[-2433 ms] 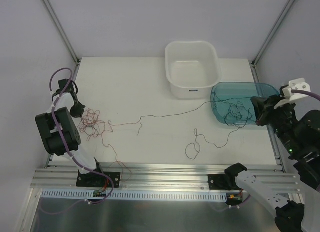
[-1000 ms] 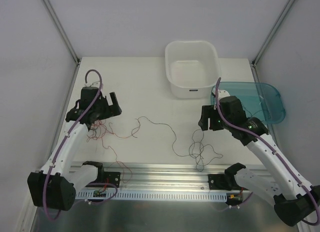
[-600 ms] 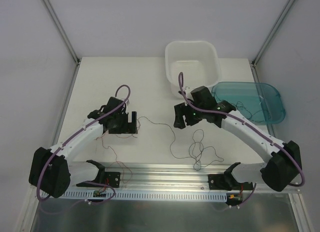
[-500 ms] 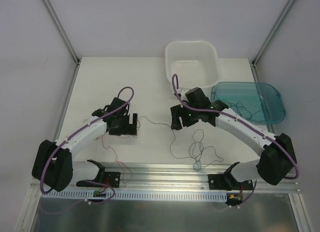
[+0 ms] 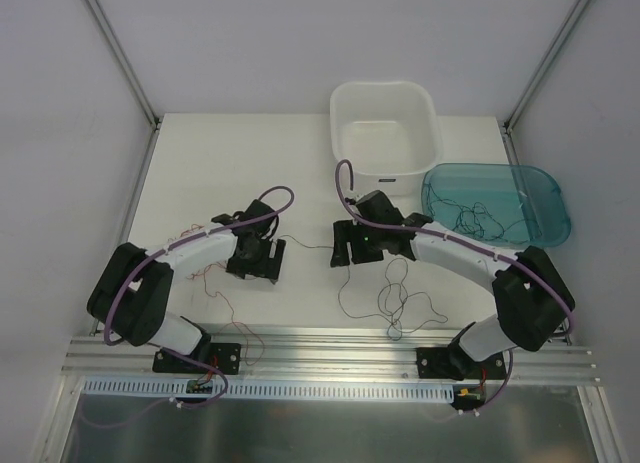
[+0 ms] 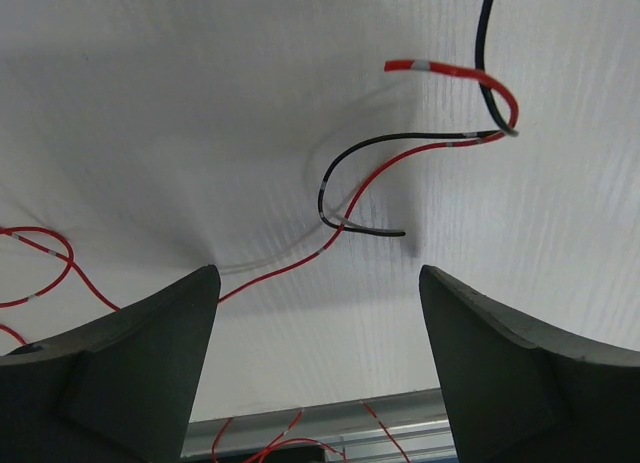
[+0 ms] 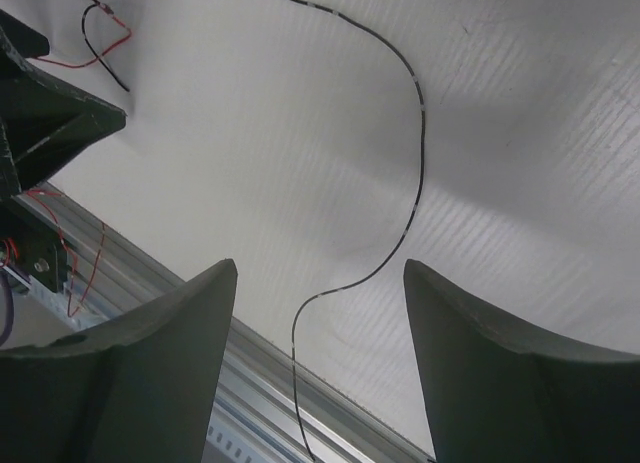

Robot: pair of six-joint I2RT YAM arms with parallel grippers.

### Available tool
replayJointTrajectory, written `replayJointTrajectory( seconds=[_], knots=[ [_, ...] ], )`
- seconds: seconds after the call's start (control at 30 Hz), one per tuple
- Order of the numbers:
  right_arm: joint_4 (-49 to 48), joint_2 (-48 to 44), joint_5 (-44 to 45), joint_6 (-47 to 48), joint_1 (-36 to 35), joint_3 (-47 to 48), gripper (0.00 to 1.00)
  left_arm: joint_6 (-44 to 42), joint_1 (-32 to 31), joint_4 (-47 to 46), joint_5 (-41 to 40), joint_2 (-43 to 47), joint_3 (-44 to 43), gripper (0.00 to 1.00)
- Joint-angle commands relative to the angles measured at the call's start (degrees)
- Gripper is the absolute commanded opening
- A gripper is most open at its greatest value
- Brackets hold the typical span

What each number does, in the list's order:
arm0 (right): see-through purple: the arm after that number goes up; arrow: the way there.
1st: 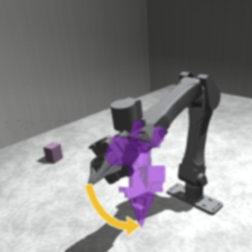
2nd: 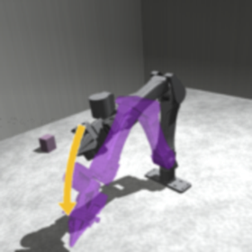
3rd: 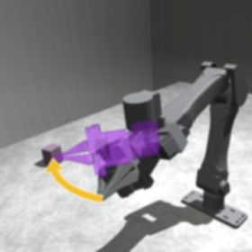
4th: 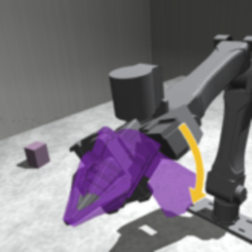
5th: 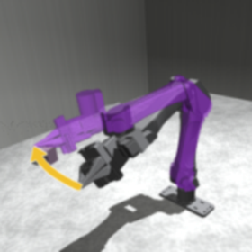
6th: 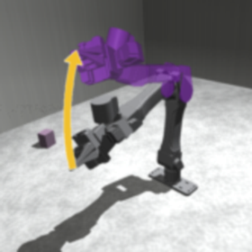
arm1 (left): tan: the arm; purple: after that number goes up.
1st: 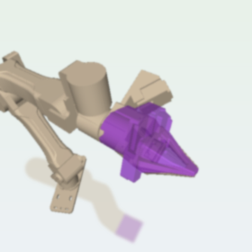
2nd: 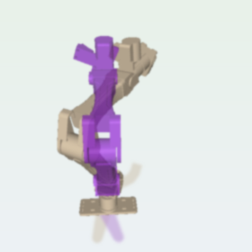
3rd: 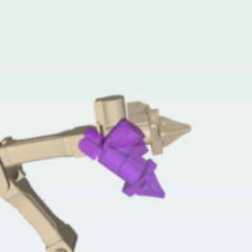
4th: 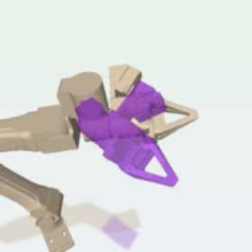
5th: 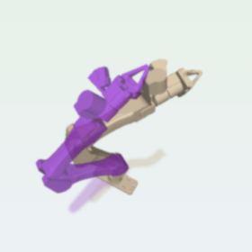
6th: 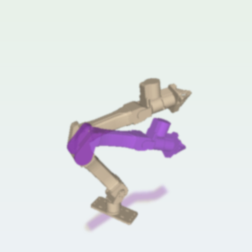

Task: Untangle the cables

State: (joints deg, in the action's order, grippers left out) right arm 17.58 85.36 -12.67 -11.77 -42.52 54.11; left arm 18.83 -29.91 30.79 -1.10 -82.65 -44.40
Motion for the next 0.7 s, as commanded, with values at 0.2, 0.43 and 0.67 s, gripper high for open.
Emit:
replayJointTrajectory(
  seconds=[0.2,0.43,0.67],
  knots=[
    [-5.54,2.88,3.70,-8.97,-3.09,-1.37,0.70,-0.64,-2.25,0.77,-2.15,-4.09,-2.27,0.57],
    [-0.37,4.64,12.30,-10.99,-3.97,-1.11,0.67,-0.28,-3.31,0.77,-0.22,-4.10,-1.65,0.15],
    [1.32,5.95,15.31,-13.63,-3.97,-1.11,0.63,-0.37,-3.22,0.77,2.23,-1.29,-1.74,0.00]
  ],
)
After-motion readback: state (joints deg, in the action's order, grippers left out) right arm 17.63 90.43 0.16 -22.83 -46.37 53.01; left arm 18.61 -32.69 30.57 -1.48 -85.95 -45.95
